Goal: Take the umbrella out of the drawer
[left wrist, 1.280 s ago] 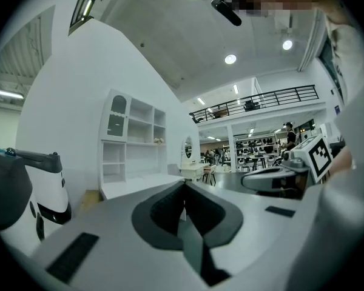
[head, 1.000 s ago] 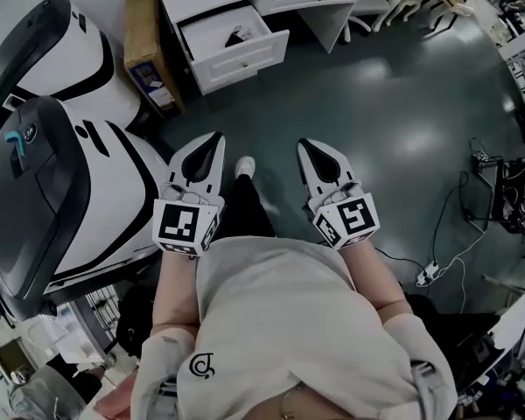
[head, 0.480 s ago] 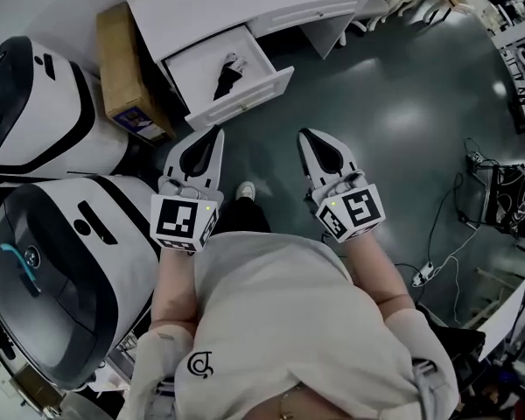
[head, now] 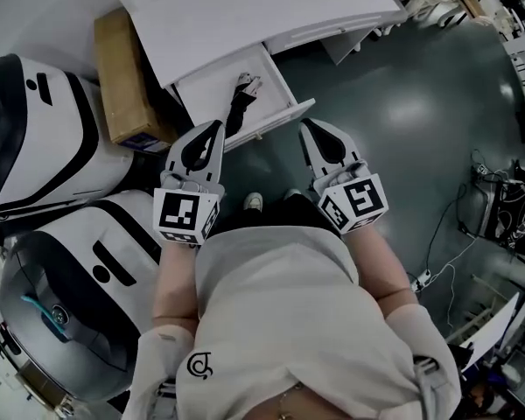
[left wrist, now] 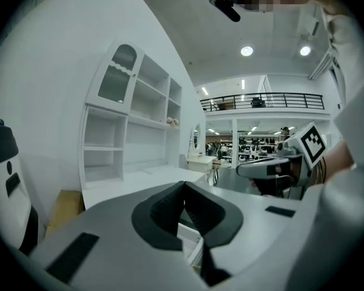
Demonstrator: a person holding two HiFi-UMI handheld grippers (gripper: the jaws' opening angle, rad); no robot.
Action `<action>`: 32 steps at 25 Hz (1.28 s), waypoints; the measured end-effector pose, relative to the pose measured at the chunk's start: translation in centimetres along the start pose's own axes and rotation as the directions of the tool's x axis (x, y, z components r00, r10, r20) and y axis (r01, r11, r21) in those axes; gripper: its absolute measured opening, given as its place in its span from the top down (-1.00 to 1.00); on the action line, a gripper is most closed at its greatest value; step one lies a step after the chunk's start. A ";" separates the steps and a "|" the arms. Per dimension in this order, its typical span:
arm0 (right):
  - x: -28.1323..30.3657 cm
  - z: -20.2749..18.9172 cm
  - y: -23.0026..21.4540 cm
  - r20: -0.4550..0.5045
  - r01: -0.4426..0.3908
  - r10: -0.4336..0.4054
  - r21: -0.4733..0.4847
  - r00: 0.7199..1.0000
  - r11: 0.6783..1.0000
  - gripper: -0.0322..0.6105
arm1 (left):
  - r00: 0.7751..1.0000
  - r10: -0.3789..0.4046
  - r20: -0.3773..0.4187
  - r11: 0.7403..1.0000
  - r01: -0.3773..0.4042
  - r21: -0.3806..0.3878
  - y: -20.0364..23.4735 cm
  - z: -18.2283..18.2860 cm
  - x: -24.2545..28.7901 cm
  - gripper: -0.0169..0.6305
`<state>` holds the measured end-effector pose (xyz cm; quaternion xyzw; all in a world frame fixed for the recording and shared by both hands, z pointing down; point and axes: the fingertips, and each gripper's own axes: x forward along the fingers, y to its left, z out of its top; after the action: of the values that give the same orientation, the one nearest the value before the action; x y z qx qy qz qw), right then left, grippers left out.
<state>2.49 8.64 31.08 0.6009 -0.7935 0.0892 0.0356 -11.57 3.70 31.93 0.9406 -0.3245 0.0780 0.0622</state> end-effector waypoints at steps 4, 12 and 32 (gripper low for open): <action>3.5 -0.8 -1.7 -0.036 -0.045 0.046 0.004 0.998 0.999 0.88 | 0.999 0.036 -0.037 0.999 -0.037 -0.032 2.1 -1.4 2.5 0.91; 11.2 -1.8 -6.1 -0.103 -0.217 0.213 -0.036 0.972 0.975 0.88 | 0.976 0.134 -0.171 0.986 -0.148 -0.075 4.9 -5.9 9.3 0.91; 22.3 -12.2 -13.7 -0.300 -0.447 0.447 0.073 0.843 0.891 0.88 | 0.787 0.059 -0.614 0.952 -0.228 -0.202 7.6 -26.2 21.2 0.19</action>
<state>8.87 -13.86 48.12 0.3780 -0.8960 0.1882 0.1373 -2.61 -10.58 62.05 0.8223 -0.3665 0.3324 0.2811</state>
